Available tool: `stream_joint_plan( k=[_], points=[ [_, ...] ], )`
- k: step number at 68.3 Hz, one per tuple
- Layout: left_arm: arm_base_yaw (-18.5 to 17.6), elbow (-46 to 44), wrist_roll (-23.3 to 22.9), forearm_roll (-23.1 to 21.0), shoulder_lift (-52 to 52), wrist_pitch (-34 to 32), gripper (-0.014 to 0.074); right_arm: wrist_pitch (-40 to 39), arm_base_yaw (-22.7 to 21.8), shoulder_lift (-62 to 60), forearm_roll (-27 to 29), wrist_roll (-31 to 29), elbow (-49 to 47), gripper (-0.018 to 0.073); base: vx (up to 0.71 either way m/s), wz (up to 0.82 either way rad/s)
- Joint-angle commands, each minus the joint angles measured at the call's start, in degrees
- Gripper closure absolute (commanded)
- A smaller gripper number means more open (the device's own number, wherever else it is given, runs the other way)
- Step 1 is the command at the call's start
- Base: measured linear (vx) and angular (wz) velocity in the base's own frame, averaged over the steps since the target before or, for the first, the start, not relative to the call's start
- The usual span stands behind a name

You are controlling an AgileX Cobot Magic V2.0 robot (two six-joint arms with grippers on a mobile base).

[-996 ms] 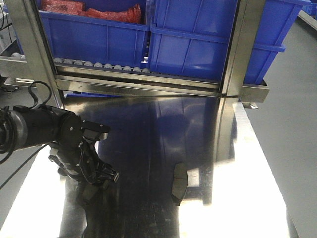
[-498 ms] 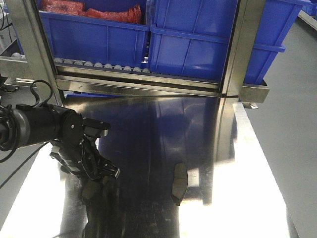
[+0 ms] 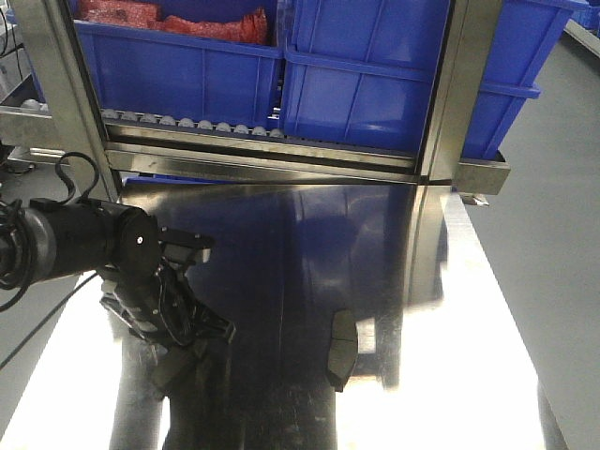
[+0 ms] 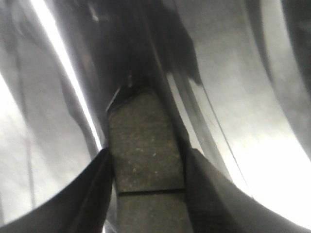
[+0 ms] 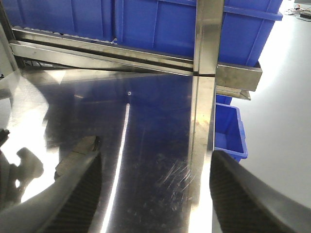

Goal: Move and align brake pads A on conveyor
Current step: 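Close the left gripper on the brake pad, then lift the grasped brake pad off the table with the left gripper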

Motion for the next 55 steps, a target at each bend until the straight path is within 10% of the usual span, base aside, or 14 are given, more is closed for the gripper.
stream_joint_plan(
  k=[1, 55],
  points=[
    [-1.8, 0.3, -1.2, -2.3, -6.6, 0.5, 0.0603, -4.1, 0.0, 0.8, -0.5, -0.6, -1.3, 0.0093, 0.0, 0.0],
    [-3.5, 27.8, -4.0, -0.2, -58.8, -8.6, 0.0603, -4.1, 0.0, 0.8, -0.5, -0.6, -1.3, 0.0093, 0.0, 0.0]
  ],
)
